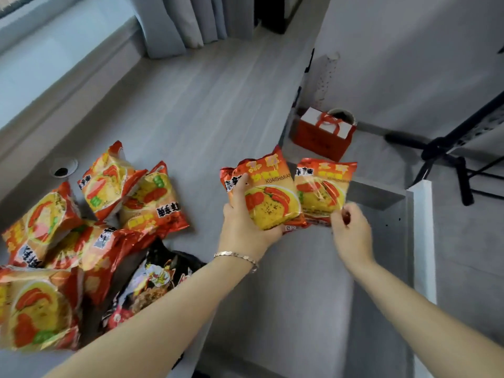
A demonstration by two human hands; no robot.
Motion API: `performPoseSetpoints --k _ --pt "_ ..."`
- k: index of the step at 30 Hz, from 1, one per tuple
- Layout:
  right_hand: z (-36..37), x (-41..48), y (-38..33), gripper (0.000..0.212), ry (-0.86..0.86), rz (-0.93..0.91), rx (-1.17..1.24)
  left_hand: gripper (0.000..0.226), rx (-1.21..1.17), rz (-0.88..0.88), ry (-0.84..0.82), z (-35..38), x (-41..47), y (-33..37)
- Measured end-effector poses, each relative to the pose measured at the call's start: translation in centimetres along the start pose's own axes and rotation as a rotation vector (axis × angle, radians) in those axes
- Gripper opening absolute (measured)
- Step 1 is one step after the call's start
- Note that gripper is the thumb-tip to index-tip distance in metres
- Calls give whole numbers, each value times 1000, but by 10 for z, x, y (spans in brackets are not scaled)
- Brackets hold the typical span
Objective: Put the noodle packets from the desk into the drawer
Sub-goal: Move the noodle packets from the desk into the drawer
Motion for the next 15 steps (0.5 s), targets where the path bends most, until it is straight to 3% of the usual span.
performPoseSetpoints --k 9,15 --pt "-13 -9 145 14 -114 443 -75 109 421 -403 -293 123 4 -77" --pt "-8 -7 173 25 -227 477 -192 95 571 -395 -339 153 30 -96"
Point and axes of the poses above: each hand's wrist, its own x-axis towards the middle knuckle, its own z-axis out of the palm, y = z × x, the point moved 5 cm from there along x, towards the middle knuckle, and after that the axes turned 3 degrees about -y, right-handed, at the moved point
